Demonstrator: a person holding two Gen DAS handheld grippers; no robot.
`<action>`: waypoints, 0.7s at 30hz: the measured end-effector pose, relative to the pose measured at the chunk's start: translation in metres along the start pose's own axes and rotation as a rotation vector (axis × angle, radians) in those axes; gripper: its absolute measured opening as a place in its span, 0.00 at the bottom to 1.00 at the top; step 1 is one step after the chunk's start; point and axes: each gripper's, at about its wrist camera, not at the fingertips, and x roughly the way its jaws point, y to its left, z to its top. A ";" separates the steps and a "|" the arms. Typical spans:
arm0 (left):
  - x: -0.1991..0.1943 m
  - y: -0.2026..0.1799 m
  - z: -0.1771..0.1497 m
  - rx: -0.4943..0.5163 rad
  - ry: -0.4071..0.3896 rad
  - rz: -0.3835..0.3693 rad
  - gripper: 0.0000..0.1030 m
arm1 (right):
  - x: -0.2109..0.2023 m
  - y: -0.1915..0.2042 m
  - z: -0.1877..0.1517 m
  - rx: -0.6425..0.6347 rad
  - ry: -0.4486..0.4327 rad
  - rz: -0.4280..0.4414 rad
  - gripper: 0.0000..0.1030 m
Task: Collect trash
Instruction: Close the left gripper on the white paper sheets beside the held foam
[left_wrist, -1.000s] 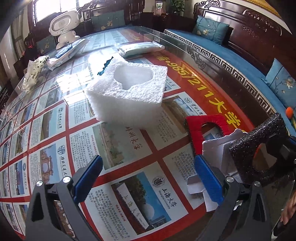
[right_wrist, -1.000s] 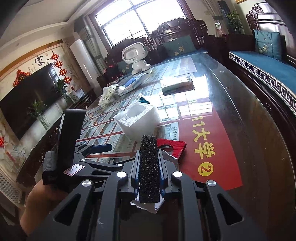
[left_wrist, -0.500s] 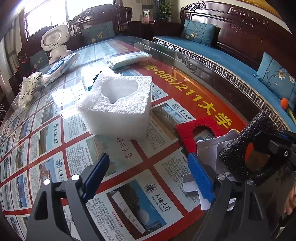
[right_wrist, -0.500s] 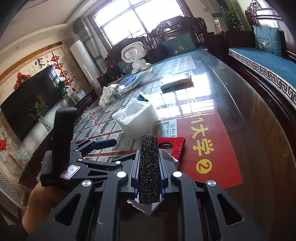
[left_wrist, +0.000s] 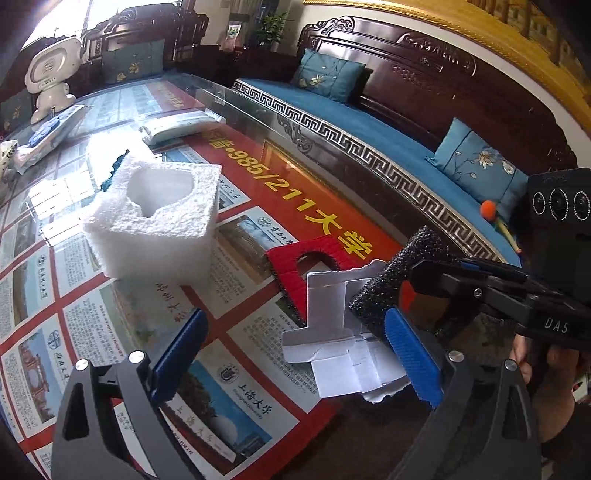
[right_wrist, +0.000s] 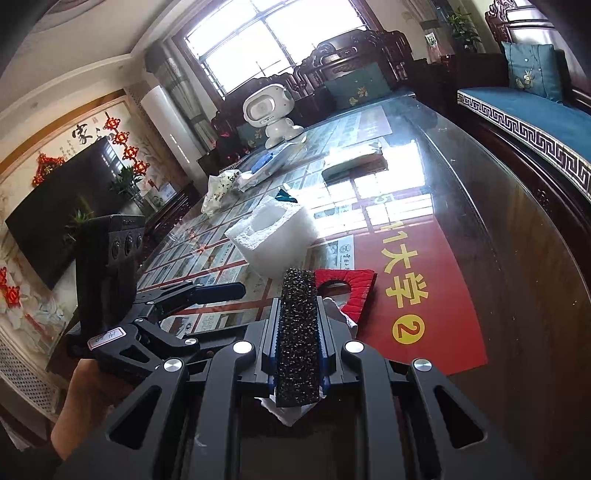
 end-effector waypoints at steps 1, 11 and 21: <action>0.004 -0.001 0.001 0.002 0.011 -0.018 0.94 | -0.002 -0.001 0.000 0.001 -0.002 0.005 0.16; 0.030 -0.026 0.014 0.076 0.080 -0.220 0.94 | -0.011 -0.018 0.002 0.028 -0.002 0.020 0.16; 0.047 -0.028 0.023 0.055 0.130 -0.198 0.94 | -0.005 -0.017 -0.002 0.024 0.011 0.041 0.16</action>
